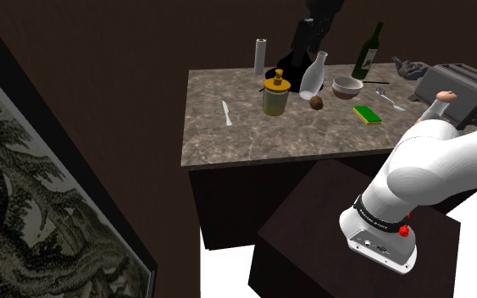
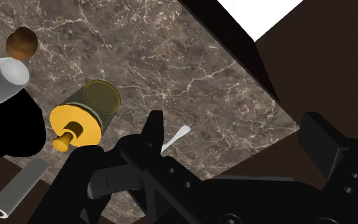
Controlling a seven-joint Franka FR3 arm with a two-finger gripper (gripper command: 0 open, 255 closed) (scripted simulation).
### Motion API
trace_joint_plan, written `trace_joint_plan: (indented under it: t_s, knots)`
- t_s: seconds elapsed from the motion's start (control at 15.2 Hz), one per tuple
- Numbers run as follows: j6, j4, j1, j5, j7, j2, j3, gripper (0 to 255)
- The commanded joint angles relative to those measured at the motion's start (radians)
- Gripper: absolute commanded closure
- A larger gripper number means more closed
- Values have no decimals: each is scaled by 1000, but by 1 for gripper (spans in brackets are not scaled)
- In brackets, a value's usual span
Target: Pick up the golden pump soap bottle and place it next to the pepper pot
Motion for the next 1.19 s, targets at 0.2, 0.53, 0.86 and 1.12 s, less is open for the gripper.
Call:
trace_joint_plan:
  t_s: [0.2,0.53,0.86,1.12]
  knots:
    - [75,-20,-19,-29,-40,51,-42,0]
    - [199,-29,-50,-70,-105,159,-111,0]
    - [317,-5,-76,-97,-167,290,-179,0]
    - [402,36,-92,-104,-219,408,-231,0]
